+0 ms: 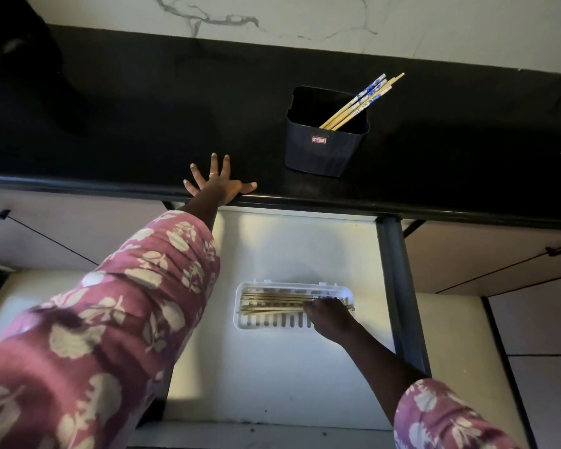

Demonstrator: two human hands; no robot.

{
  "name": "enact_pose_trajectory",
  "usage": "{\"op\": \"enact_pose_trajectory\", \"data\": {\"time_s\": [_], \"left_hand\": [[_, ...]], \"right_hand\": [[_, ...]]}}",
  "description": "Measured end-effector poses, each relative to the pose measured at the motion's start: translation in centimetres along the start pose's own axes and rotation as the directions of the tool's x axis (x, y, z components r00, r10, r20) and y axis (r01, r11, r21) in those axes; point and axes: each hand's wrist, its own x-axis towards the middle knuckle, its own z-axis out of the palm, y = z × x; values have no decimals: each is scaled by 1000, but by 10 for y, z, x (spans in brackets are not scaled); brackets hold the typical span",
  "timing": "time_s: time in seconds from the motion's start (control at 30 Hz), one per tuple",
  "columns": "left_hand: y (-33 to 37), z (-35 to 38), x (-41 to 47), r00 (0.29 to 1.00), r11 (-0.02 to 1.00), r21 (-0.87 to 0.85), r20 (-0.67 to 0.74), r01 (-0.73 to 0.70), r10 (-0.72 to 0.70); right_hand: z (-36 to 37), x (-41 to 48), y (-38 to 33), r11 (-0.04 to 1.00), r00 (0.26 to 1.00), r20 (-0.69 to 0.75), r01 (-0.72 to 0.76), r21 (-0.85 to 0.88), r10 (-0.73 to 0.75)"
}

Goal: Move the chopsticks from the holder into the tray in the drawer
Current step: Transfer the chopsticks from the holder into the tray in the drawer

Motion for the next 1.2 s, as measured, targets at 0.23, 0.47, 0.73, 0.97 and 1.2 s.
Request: {"op": "enact_pose_trajectory", "data": {"time_s": [0.23,0.47,0.73,0.97,1.2], "left_hand": [[0,2,6,1000,1000,-6,-17,16,-16],[0,3,7,999,1000,-6,-24,25,-25],[3,2,3,999,999,-20,-27,26,-27],[5,2,3,999,999,-13,-34,40,-41],[2,1,8,999,999,-4,-16,37,-37]], "right_hand": [[10,15,-5,995,999,-45,16,-101,-21],[39,27,0,974,991,-46,116,-196,-127],[49,30,3,991,992,5,129,-35,-128],[39,26,8,992,991,-28,128,15,-128],[-40,34,23,964,672,-722,265,26,-165]]}}
